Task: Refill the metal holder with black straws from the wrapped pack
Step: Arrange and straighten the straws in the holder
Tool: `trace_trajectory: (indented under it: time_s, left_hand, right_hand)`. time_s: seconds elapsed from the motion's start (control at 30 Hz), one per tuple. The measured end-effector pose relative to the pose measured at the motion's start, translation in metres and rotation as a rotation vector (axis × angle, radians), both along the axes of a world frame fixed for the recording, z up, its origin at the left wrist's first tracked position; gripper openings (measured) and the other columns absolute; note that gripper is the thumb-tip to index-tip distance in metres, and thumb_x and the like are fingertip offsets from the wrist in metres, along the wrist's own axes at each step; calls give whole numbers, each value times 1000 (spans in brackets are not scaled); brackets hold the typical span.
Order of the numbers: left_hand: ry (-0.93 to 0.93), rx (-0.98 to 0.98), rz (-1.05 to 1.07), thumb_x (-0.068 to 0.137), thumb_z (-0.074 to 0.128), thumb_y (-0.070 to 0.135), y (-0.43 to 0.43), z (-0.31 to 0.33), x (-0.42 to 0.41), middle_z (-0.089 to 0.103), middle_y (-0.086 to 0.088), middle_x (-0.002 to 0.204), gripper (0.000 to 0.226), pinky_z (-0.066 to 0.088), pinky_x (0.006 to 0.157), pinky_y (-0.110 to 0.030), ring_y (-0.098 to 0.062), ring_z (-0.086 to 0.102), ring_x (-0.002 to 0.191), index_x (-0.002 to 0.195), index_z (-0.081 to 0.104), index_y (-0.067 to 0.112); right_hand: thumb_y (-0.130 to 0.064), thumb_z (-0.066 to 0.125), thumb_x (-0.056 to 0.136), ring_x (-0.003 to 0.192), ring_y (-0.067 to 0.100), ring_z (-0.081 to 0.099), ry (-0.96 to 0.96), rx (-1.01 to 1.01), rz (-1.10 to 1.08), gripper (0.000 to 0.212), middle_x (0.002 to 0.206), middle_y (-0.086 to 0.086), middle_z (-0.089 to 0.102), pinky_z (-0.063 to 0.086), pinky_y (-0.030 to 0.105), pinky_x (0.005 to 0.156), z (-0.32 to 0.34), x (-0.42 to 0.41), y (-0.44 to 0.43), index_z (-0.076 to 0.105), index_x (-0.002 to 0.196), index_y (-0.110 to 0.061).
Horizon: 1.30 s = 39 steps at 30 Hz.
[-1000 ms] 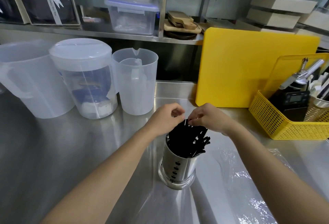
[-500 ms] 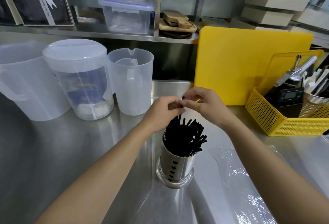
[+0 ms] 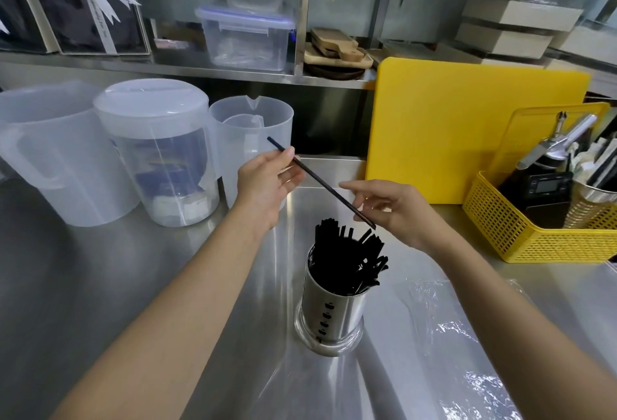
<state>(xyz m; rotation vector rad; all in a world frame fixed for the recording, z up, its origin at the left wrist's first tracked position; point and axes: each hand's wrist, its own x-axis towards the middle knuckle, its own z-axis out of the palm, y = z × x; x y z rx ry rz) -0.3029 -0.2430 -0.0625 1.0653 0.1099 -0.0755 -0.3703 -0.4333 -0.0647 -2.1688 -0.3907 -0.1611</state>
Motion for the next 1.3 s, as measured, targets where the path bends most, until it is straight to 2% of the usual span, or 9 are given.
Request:
trace_trajectory:
  time_s: [0.13,0.27,0.4,0.5,0.7,0.9,1.07,1.17,1.3]
  left_hand:
    - [188,-168,-95,83,63,8,-4,-9,-2,63,-5,69,7,56,56,-25,-12,66,56,77,61,7]
    - [267,-41,-196,83,63,11,-12,-24,-5,63,-5,68,7,57,58,-27,-13,65,59,79,59,7]
    - [171,258,-119,86,58,13,-14,-33,-7,62,-6,83,3,52,79,-31,-17,61,76,83,59,12]
    - [-16,512,-156,84,59,15,-15,-35,-12,64,-4,86,3,49,77,-27,-15,60,81,86,62,16]
    - [-258,800,-392,78,68,18,-20,-47,-18,61,0,104,30,44,95,-30,-15,57,105,107,58,17]
    - [-327,1010,-511,79,66,21,-27,-54,-18,61,0,123,39,41,99,-28,-14,53,116,117,57,16]
    - [-328,1018,-491,83,61,15,-33,-54,-21,62,-2,115,30,46,82,-26,-15,57,98,113,57,19]
    - [-315,1007,-495,83,61,14,-33,-56,-23,60,-3,105,37,41,58,-24,-13,52,72,117,51,22]
    - [-264,964,-473,81,60,7,-30,-56,-22,63,-9,99,44,43,59,-27,-16,54,67,119,46,23]
  right_hand:
    - [2,70,74,74,11,57,-7,192,72,39,80,12,62,50,20,73,8,-6,6,68,102,-26]
    - [-25,73,72,69,13,60,-156,386,7,10,72,-3,69,49,31,68,18,-11,9,76,82,-25]
    - [-30,69,78,53,11,57,-285,475,-118,43,58,-5,67,47,27,54,27,-13,1,60,77,11]
    - [-10,64,83,48,9,53,-155,400,-116,24,53,-2,63,43,20,50,19,-13,-3,57,70,8]
    - [-26,70,79,49,0,39,204,-30,-115,17,61,-5,52,28,13,49,-15,-10,-6,66,74,-10]
    - [-26,63,85,71,7,50,159,133,-254,13,79,-4,63,38,20,67,-27,-1,-15,68,86,-14]
    - [-10,60,87,69,-1,54,215,29,-227,9,81,0,65,39,4,58,-33,10,-11,69,90,-10]
    - [-13,64,84,77,7,58,262,-58,-162,12,91,6,69,43,10,66,-34,20,-3,71,93,-9]
    - [-11,66,82,79,10,61,292,-52,-66,12,87,3,68,48,16,72,-33,27,9,71,92,-10]
